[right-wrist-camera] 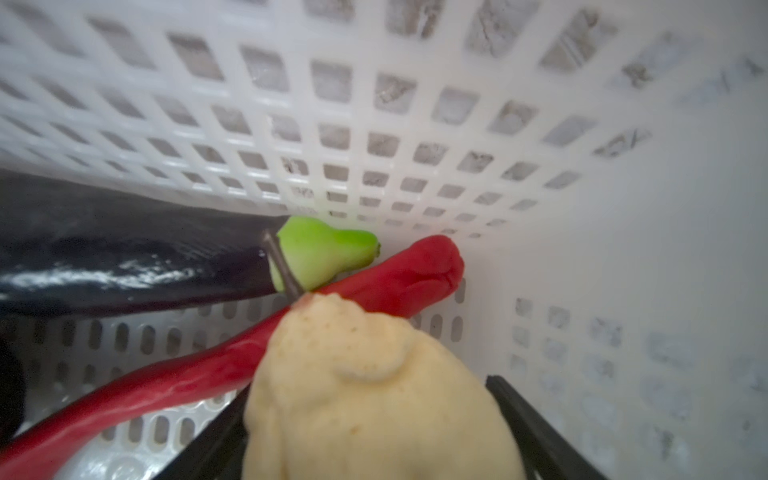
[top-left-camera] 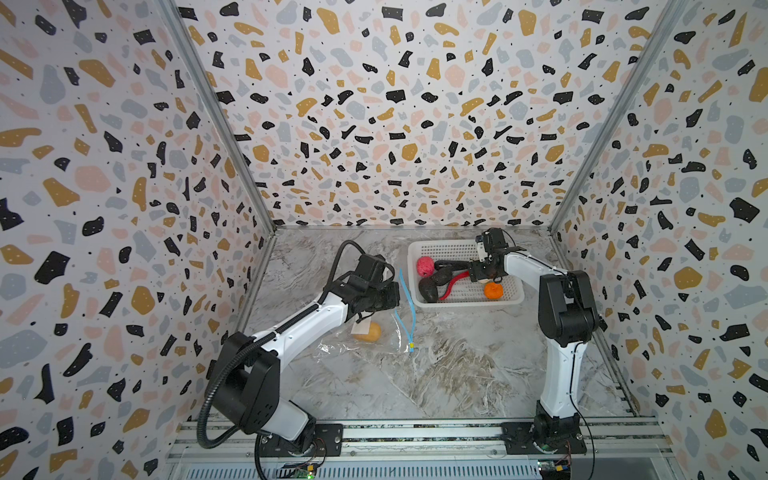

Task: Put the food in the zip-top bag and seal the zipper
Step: 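Grasp the cream pear in the basket with the right gripper, then carry the cream pear with the right gripper to the bag mouth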

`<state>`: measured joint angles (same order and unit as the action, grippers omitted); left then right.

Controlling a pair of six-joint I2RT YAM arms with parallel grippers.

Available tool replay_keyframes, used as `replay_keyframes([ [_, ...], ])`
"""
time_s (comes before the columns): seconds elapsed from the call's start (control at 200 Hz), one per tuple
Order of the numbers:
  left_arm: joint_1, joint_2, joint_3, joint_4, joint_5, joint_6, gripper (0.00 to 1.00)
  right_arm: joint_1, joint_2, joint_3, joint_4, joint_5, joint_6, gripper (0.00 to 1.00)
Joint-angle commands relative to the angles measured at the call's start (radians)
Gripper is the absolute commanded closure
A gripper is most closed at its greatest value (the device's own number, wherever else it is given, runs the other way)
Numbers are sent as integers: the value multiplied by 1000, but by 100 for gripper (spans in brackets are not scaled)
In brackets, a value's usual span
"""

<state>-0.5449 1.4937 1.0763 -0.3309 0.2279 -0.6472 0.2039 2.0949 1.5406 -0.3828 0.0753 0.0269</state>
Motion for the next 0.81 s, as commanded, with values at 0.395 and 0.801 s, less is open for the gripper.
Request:
replay_keyframes([
  [0.395,3,12,33,16,9,16,100,-3,-158,-46,53,-112,80,36],
  [0.801,3,43,60,23,5,13,100,38,-504,-396,255,-405,239,38],
])
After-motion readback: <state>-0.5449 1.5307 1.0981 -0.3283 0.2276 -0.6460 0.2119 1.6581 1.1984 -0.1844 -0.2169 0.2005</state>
